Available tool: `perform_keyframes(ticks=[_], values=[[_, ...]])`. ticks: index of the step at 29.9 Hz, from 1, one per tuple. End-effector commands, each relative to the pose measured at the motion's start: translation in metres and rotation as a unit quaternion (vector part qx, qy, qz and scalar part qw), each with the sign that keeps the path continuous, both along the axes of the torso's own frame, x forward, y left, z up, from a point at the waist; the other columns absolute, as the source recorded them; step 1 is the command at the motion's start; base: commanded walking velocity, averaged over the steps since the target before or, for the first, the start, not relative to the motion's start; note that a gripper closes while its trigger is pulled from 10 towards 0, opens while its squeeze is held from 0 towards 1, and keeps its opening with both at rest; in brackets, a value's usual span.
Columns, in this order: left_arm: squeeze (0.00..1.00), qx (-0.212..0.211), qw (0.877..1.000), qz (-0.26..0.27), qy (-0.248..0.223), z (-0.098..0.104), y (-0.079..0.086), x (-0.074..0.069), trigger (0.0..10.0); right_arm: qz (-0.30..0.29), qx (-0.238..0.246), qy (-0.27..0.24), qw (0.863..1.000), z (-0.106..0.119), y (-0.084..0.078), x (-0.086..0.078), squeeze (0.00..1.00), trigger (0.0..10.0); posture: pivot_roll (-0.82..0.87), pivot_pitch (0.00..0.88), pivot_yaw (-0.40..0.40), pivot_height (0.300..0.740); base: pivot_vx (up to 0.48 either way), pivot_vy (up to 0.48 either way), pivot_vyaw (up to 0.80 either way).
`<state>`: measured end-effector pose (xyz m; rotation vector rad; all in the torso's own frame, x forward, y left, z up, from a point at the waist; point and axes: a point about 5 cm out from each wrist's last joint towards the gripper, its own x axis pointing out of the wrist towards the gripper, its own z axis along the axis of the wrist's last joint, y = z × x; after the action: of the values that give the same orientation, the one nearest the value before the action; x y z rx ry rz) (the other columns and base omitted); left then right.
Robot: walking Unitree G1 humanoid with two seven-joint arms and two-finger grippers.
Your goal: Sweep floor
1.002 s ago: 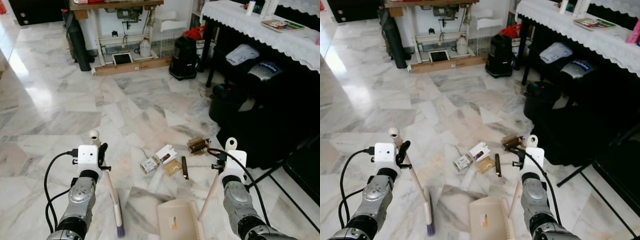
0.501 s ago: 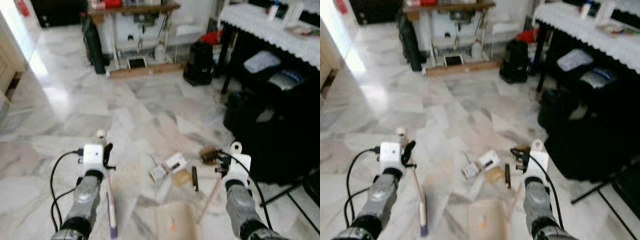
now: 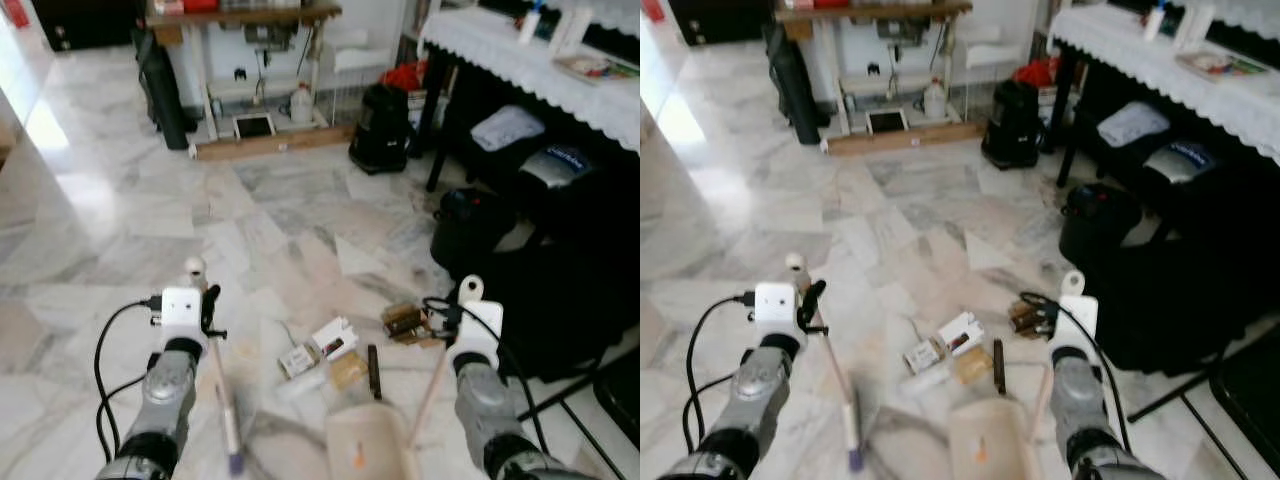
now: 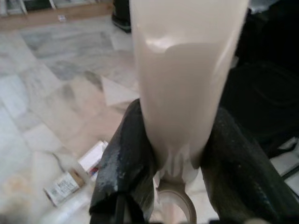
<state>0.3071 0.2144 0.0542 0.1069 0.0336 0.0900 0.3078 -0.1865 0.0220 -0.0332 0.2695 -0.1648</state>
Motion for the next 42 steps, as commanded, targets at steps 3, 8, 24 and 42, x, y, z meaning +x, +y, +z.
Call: perform_keyframes(ticks=[3, 8, 24, 42], values=[[0.00, 0.002, 1.000, -0.013, -0.011, 0.0057, -0.0079, 0.0057, 10.0, -0.003, 0.016, -0.013, 1.000, 0.0039, 0.0025, 0.0030, 0.00, 10.0, 0.10, 0.000, -0.017, 0.740, 0.279, 0.000, -0.15], [0.00, 0.002, 1.000, -0.014, -0.011, 0.0061, -0.0078, 0.0060, 10.0, -0.002, 0.016, -0.012, 1.000, 0.0038, 0.0028, 0.0032, 0.00, 10.0, 0.10, 0.000, -0.015, 0.740, 0.277, 0.000, -0.72], [0.00, 0.003, 1.000, -0.016, -0.016, 0.0080, -0.0075, 0.0068, 10.0, 0.008, 0.001, -0.014, 1.000, 0.0041, 0.0057, 0.0031, 0.00, 10.0, 0.10, 0.000, -0.011, 0.740, 0.204, 0.000, -0.21], [0.00, 0.004, 0.998, -0.061, 0.011, 0.0022, -0.0098, 0.0050, 10.0, 0.004, -0.003, -0.007, 1.000, 0.0006, 0.0056, 0.0001, 0.00, 10.0, 0.10, 0.000, -0.007, 0.740, 0.000, 0.000, 0.00]])
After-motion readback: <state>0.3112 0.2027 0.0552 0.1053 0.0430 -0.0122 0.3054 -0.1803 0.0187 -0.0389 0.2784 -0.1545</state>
